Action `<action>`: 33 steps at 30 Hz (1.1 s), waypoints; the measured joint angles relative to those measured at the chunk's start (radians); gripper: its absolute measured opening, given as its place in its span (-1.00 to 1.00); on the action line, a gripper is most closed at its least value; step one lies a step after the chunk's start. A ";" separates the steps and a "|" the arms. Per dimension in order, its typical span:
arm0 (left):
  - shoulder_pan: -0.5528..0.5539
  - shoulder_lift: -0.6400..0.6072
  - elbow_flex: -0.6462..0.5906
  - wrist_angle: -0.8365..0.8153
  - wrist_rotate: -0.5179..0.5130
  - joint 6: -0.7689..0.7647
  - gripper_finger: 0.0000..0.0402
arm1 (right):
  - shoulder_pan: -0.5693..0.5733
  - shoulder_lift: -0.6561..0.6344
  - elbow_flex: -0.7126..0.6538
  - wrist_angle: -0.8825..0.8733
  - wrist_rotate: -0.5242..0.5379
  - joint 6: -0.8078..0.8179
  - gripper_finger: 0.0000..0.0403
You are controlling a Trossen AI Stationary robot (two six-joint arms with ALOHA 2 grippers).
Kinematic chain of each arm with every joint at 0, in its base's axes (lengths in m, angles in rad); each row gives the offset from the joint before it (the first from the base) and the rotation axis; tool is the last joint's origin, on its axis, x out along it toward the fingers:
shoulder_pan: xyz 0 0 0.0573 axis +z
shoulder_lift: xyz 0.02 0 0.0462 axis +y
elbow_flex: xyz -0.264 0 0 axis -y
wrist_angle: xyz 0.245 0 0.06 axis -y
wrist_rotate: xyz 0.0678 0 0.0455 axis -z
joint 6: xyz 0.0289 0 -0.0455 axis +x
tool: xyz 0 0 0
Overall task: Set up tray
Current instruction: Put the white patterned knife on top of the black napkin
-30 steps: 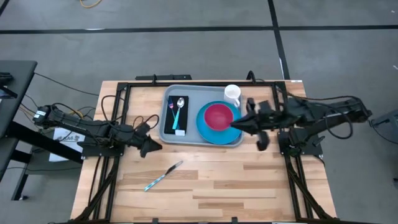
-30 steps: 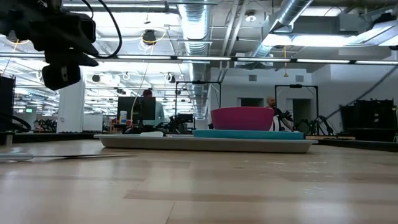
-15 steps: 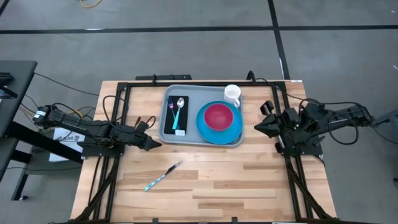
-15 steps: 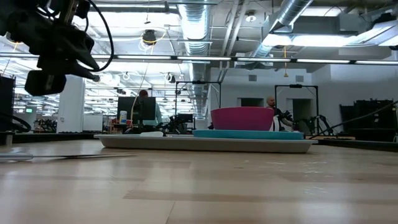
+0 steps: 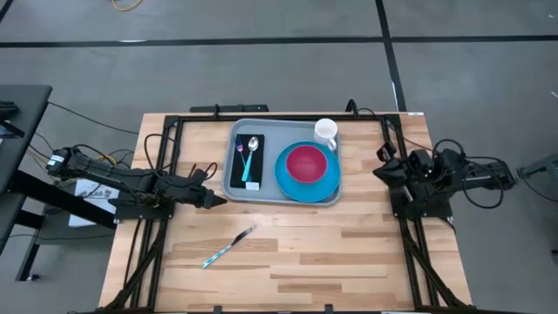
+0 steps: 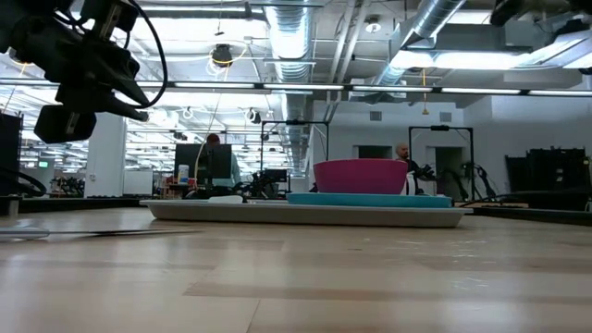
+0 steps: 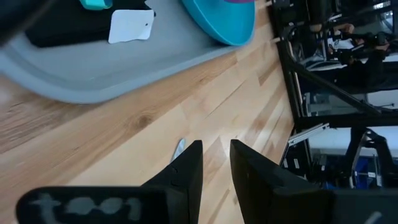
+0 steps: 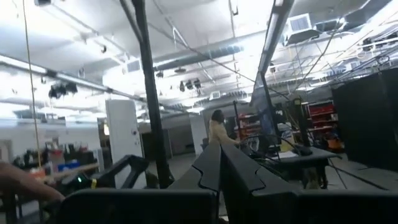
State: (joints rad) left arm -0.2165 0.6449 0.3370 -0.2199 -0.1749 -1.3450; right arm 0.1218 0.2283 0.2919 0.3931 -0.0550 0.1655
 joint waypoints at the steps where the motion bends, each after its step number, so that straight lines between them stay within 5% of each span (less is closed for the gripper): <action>1: 0.000 0.000 0.000 0.000 0.000 -0.004 -0.66 | -0.002 -0.015 -0.011 0.001 0.000 0.013 -1.00; 33: 0.000 0.000 0.000 0.001 0.006 -0.046 -0.66 | -0.002 -0.226 -0.134 -0.177 0.008 0.018 -1.00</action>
State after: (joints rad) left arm -0.2165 0.6445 0.3374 -0.2188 -0.1684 -1.3907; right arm 0.1200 0.0024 0.1581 0.2161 -0.0471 0.1830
